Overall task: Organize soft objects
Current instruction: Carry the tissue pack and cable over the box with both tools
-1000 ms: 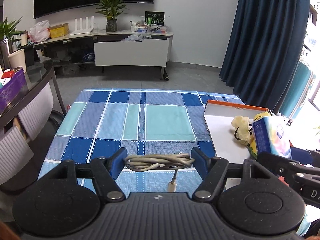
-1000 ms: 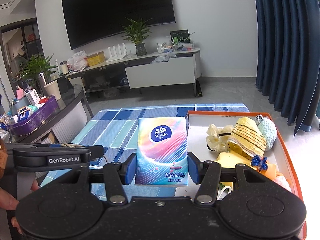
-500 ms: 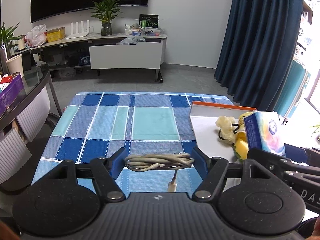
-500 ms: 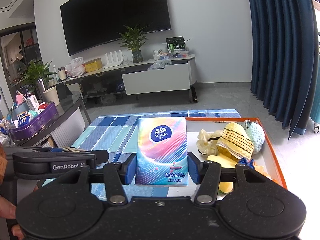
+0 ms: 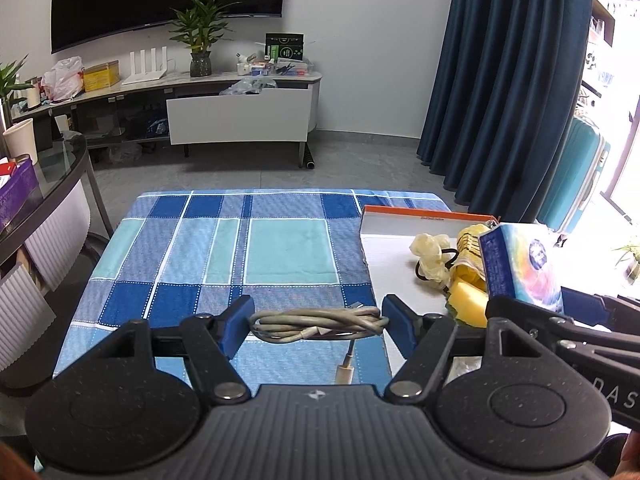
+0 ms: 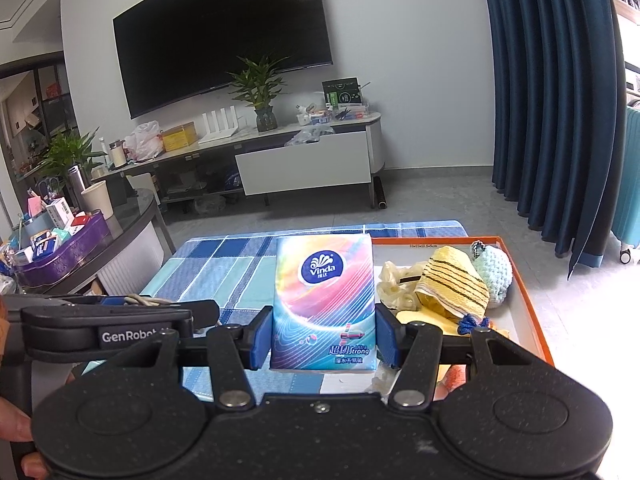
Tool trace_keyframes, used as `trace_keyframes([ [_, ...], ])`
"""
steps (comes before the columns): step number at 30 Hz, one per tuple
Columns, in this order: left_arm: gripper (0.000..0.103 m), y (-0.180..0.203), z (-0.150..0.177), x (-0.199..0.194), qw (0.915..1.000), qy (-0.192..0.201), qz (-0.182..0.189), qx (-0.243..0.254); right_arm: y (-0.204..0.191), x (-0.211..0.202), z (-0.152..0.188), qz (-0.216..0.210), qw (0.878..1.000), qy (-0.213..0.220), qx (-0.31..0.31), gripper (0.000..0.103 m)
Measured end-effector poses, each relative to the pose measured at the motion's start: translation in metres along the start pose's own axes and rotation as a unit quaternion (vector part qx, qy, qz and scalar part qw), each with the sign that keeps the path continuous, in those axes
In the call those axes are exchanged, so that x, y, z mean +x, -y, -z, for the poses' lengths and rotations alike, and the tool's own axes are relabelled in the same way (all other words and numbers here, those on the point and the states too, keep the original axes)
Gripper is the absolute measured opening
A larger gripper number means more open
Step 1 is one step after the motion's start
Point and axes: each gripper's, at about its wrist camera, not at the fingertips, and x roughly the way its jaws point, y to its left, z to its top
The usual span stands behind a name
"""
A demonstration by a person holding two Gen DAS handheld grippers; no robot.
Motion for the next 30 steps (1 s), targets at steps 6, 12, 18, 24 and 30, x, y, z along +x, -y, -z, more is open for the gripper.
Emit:
trace_keyframes([
  [6, 0.071, 0.005, -0.001, 0.001, 1.0, -0.001, 0.005, 0.002, 0.003, -0.002, 0.0, 0.003, 1.0, 0.001, 0.001, 0.063],
  [12, 0.071, 0.011, -0.001, 0.001, 0.9999, -0.001, 0.009, 0.007, 0.01, -0.004, -0.002, 0.008, 1.0, 0.003, 0.004, 0.063],
  [18, 0.071, 0.016, -0.001, 0.002, 0.9999, -0.001, 0.014, 0.01, 0.013, -0.005, -0.002, 0.013, 1.0, 0.003, 0.005, 0.063],
  [24, 0.071, 0.02, -0.002, 0.004, 0.9998, -0.003, 0.019, 0.012, 0.016, -0.005, -0.002, 0.016, 1.0, 0.004, 0.008, 0.063],
  [30, 0.071, 0.027, -0.003, 0.006, 0.9996, -0.001, 0.023, 0.017, 0.018, -0.007, -0.002, 0.02, 1.0, 0.006, 0.011, 0.063],
])
